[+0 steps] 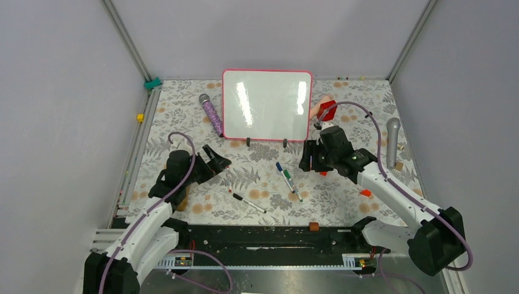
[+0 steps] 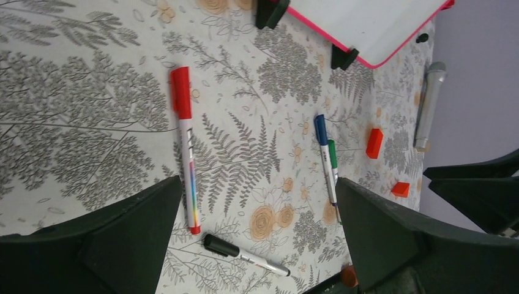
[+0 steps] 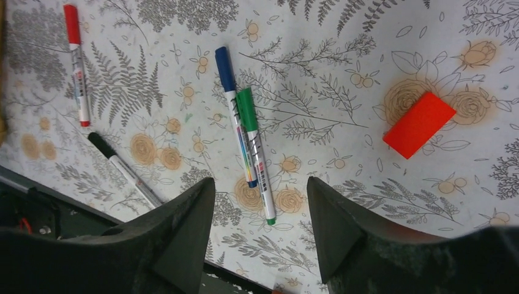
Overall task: Write a sentence on the whiteboard
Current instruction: Pick up the whiteboard marker from the center of the board.
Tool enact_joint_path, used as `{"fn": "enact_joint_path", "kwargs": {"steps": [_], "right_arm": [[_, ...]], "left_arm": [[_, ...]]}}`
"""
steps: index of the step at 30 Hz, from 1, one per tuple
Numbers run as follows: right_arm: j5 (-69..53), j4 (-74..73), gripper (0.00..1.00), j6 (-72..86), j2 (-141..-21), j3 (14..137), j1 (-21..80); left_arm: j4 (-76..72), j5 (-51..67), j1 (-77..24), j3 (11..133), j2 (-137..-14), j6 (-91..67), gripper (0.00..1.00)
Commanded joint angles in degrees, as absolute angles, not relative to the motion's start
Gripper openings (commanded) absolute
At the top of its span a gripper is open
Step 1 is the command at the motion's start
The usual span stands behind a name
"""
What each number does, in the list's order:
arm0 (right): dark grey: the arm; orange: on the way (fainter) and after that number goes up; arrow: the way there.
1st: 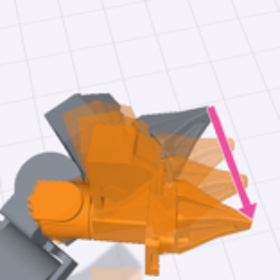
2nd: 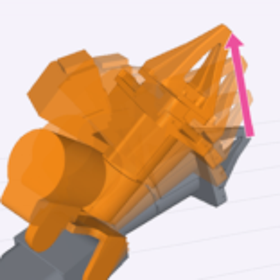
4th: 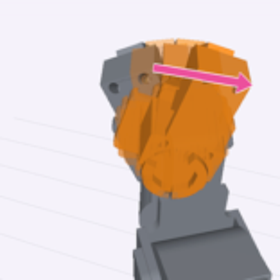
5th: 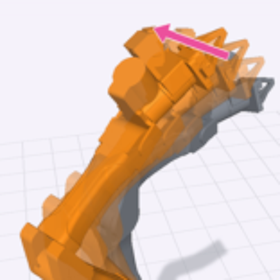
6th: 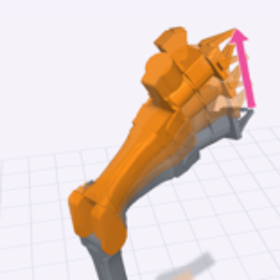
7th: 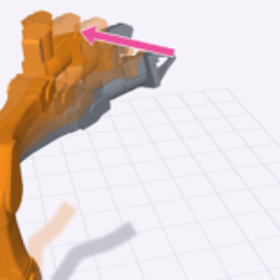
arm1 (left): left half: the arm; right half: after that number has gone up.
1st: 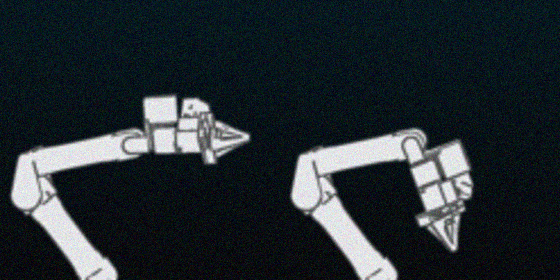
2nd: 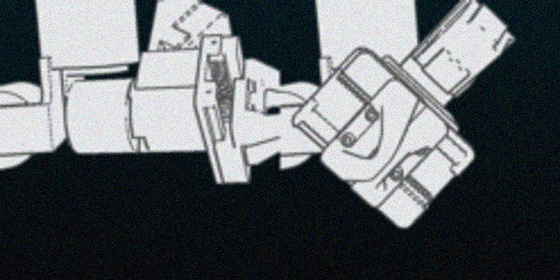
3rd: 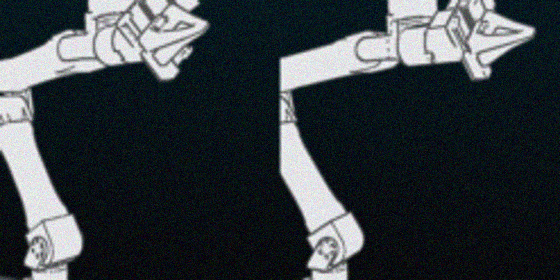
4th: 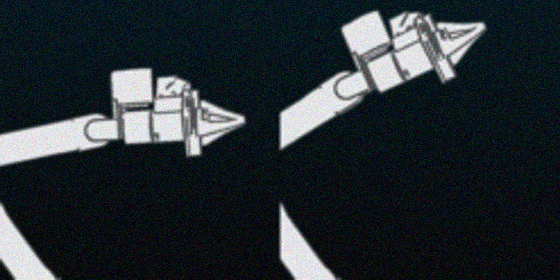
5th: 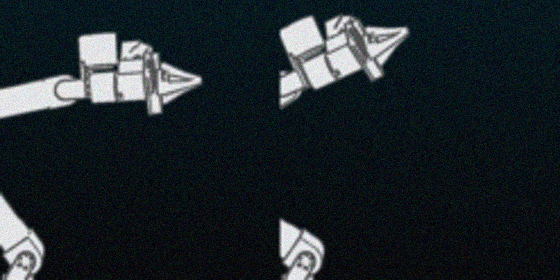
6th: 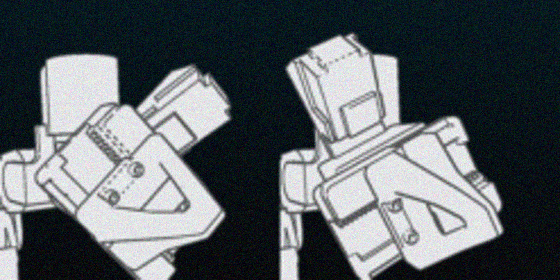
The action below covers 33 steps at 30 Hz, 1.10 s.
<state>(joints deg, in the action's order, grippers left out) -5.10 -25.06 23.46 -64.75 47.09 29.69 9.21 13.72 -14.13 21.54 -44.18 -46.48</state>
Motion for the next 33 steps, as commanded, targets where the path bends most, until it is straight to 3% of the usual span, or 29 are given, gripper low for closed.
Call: {"fn": "enact_joint_path", "kwargs": {"steps": [1,4,24,33], "right_arm": [[1.87,-27.96,0.61,20.48,-66.30,48.77,32.86],[1.56,-27.48,0.55,21.83,-68.42,47.83,35.40],[10.03,-22.20,0.50,27.60,-76.49,40.15,49.49],[15.28,-21.67,0.38,29.17,-82.45,40.72,51.48]], "left_arm": [[0.66,14.49,-16.63,21.47,-45.08,-47.30,0.99],[-1.22,14.12,-20.10,22.49,-47.64,-47.25,0.99],[-4.59,12.30,-26.01,24.99,-53.81,-45.51,0.95],[-4.08,12.32,-26.02,25.39,-52.90,-44.66,0.93]]}}
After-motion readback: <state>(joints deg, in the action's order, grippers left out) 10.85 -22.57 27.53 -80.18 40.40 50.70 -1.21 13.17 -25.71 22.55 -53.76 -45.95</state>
